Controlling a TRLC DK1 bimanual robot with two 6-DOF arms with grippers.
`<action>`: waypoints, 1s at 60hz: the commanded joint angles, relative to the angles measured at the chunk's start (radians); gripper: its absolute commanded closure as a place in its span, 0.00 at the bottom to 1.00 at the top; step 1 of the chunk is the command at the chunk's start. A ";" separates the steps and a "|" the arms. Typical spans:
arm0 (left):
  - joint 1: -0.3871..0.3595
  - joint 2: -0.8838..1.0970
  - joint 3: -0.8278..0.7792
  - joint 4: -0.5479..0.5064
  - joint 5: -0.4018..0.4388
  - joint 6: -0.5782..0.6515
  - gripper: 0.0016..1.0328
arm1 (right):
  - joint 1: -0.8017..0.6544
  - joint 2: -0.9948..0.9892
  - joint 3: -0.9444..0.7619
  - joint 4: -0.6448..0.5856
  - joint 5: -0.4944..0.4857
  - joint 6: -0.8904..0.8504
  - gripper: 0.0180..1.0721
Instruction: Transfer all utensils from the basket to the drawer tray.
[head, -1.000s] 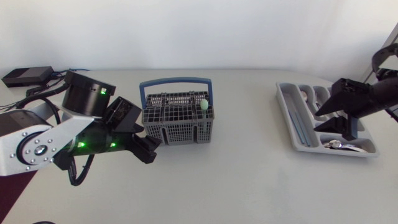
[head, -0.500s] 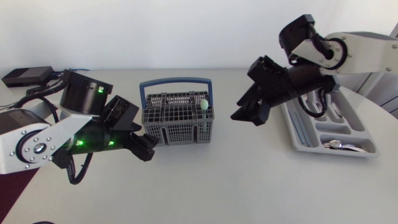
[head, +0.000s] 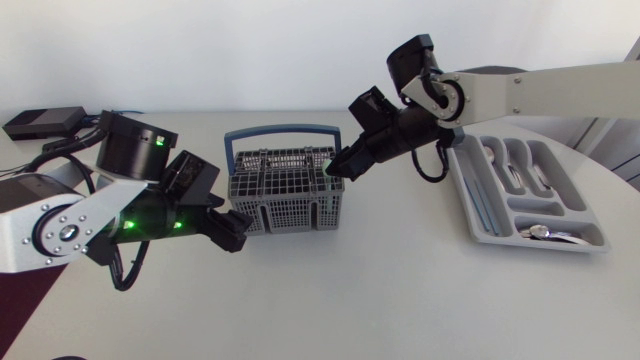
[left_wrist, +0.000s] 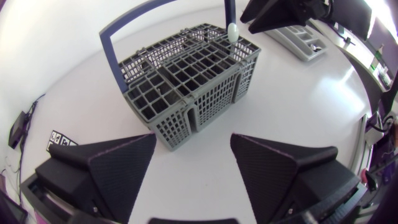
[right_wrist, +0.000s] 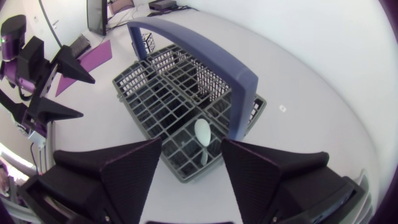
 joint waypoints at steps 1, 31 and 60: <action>0.011 0.017 -0.010 0.009 0.010 0.004 0.19 | 0.012 0.037 0.030 0.018 0.003 0.056 0.36; 0.022 0.020 -0.021 0.012 0.017 0.012 0.19 | 0.035 0.104 0.023 0.103 0.014 0.091 0.73; 0.020 0.019 -0.029 0.012 0.017 0.012 0.19 | 0.028 0.086 -0.003 0.100 -0.023 0.104 0.94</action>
